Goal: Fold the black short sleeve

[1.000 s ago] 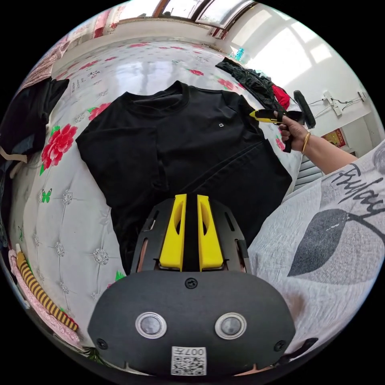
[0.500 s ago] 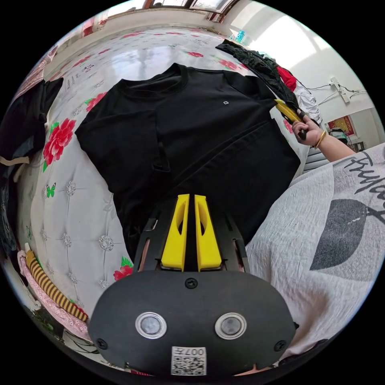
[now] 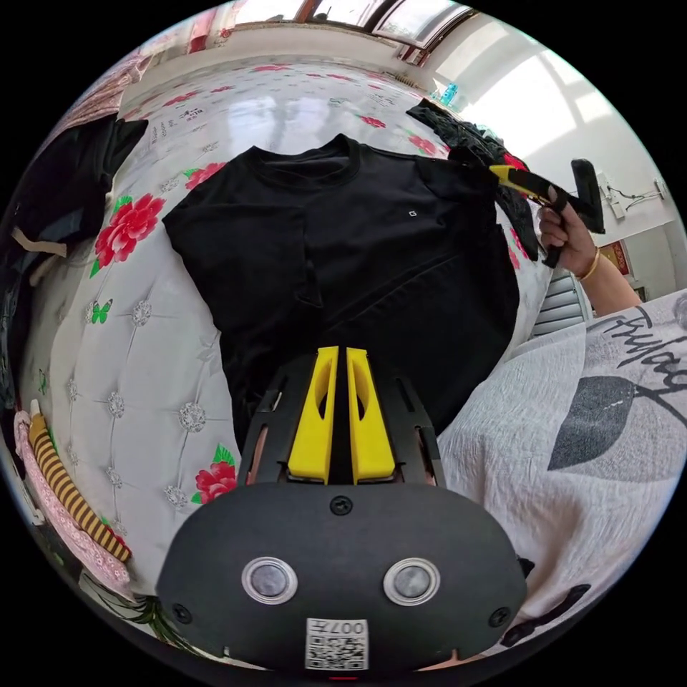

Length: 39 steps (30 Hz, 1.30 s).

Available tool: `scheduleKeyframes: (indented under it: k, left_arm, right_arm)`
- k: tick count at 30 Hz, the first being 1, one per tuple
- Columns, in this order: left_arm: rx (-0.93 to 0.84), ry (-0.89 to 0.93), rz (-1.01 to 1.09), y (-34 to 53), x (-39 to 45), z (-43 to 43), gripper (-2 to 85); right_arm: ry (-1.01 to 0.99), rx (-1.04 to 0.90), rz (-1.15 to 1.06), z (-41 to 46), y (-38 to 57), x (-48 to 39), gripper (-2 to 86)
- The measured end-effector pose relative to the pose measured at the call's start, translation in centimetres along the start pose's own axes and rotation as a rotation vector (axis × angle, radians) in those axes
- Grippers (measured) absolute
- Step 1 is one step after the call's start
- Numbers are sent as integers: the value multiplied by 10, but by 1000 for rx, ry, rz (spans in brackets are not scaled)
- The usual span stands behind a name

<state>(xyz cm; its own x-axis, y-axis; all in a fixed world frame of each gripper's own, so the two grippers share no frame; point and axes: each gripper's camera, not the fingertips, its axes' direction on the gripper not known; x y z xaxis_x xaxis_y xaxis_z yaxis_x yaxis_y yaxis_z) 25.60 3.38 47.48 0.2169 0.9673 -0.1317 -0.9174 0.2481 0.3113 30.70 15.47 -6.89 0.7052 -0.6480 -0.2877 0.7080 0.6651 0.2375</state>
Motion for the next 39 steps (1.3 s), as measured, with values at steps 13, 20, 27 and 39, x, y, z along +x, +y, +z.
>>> scheduleKeyframes:
  k: [13, 20, 27, 39]
  left_arm:
    - [21, 58, 179, -88, 25, 23, 52]
    - [84, 95, 429, -204, 114, 51, 60]
    - [-134, 12, 635, -229, 211, 143, 63]
    - [-53, -233, 136, -19, 52, 5, 72]
  right_arm:
    - [165, -189, 15, 169, -17, -109, 6]
    - [306, -333, 10, 226, -24, -112, 4]
    - [328, -422, 63, 263, -16, -110, 2]
    - [278, -324, 257, 192, 47, -80, 56]
